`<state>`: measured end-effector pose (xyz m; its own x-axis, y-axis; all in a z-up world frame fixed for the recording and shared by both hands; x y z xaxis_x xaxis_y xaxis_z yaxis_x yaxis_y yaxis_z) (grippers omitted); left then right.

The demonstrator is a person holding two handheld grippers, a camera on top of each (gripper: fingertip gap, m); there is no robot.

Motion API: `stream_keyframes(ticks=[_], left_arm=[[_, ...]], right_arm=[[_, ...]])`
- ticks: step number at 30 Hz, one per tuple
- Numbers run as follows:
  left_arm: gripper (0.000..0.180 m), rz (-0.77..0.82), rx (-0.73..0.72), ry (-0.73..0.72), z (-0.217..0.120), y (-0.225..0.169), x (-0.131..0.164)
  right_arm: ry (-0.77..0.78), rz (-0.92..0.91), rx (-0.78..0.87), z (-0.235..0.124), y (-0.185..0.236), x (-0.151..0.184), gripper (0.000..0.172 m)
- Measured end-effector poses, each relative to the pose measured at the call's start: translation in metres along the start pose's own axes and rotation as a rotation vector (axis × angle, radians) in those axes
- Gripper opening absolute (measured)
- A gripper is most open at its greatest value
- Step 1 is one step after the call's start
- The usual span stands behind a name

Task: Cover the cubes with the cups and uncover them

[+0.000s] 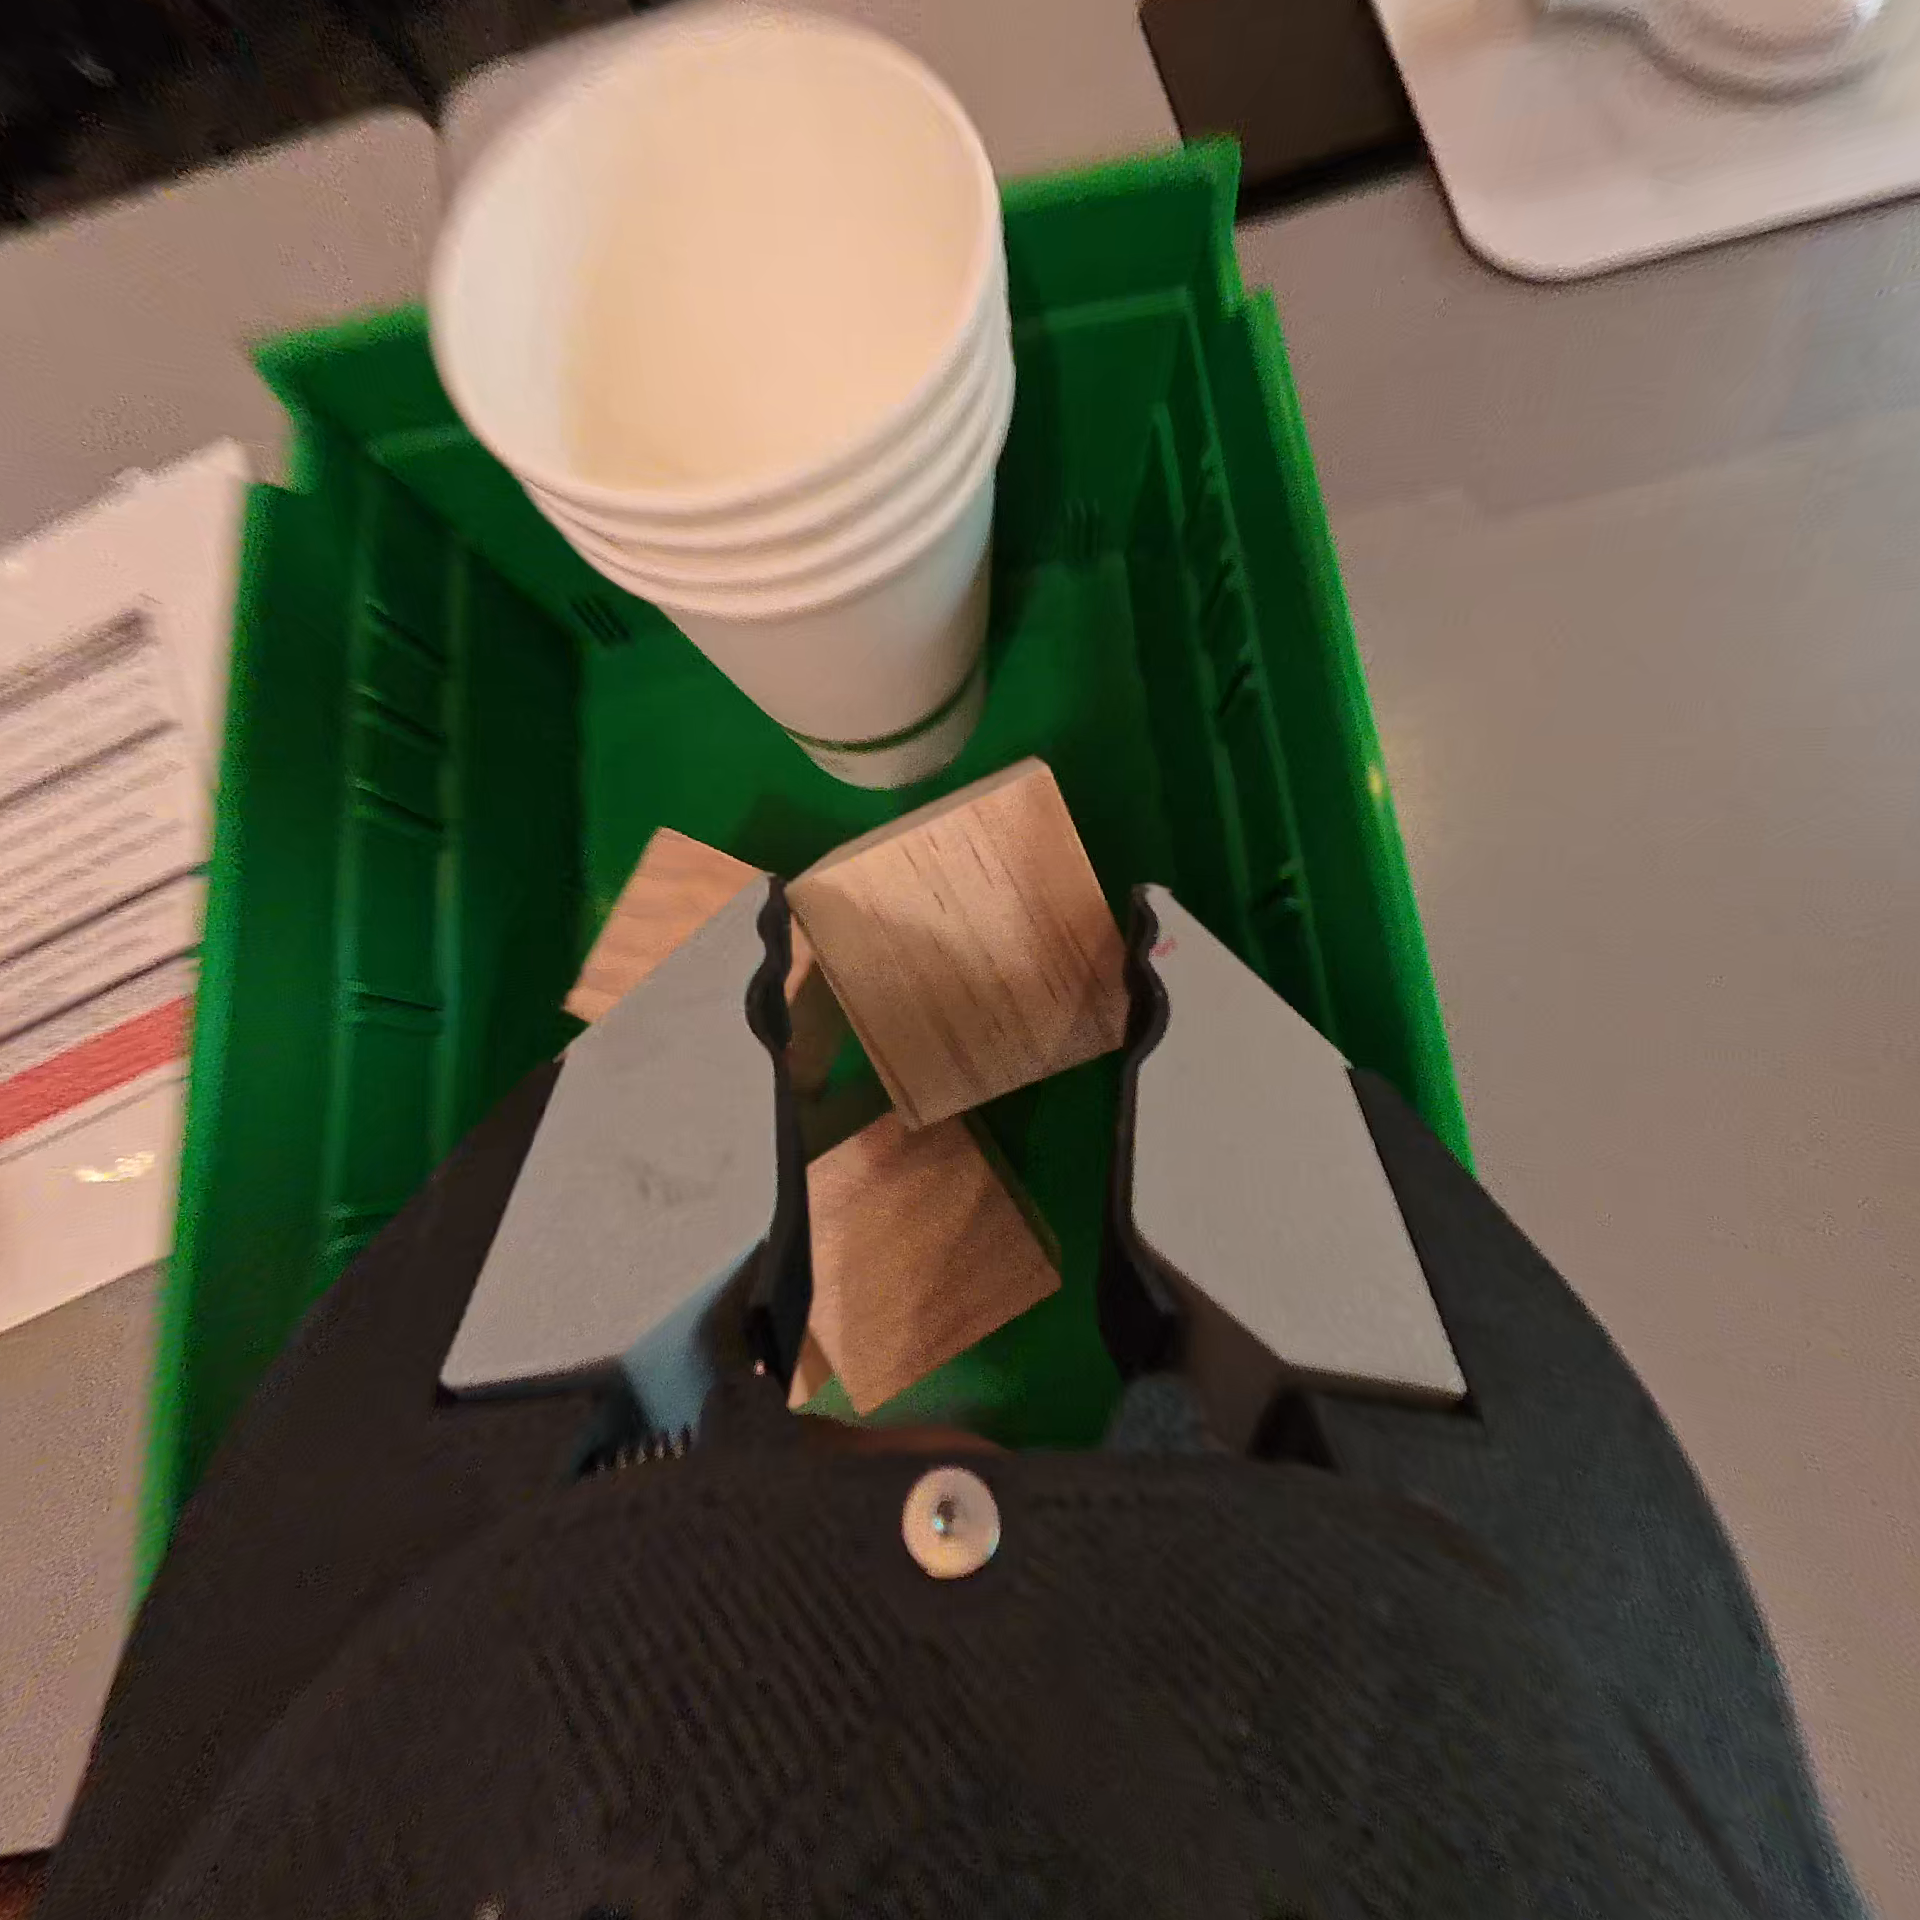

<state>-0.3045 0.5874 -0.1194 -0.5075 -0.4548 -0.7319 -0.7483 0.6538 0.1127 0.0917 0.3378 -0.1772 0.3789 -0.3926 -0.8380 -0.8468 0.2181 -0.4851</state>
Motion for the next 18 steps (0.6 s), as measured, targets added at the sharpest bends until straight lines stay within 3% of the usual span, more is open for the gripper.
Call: stream_keyframes(ticks=[5, 9, 12, 15, 18], left_arm=[[0.062, 0.041, -0.046, -0.116, -0.037, 0.008, -0.022], [0.062, 0.088, 0.065, -0.207, -0.065, -0.023, -0.037], [0.062, 0.221, 0.239, -0.284, -0.085, -0.080, -0.046], [0.062, 0.434, 0.440, -0.326, -0.090, -0.161, -0.041], [0.061, 0.727, 0.492, -0.383, -0.076, -0.239, -0.023]], right_arm=[[0.000, 0.005, 0.004, 0.000, -0.001, 0.000, 0.082], [0.029, 0.009, -0.035, -0.001, 0.000, 0.001, 0.082], [0.017, 0.004, -0.250, -0.010, 0.013, -0.001, 0.088], [-0.035, 0.035, -0.464, -0.021, 0.020, -0.006, 0.063], [-0.111, 0.137, -0.613, -0.032, 0.012, -0.016, 0.052]])
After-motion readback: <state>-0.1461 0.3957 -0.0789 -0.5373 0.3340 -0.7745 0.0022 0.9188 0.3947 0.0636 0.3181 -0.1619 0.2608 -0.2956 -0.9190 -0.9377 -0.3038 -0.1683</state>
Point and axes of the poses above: each gripper's, where its closed fingertips meet, z out along the fingers, x out of its underside, y = z × x across the jaws, the point moved 8 cm from there along -z, back along the fingers, and after that the axes turned 3 degrees about -y, right-handed, at the moved point
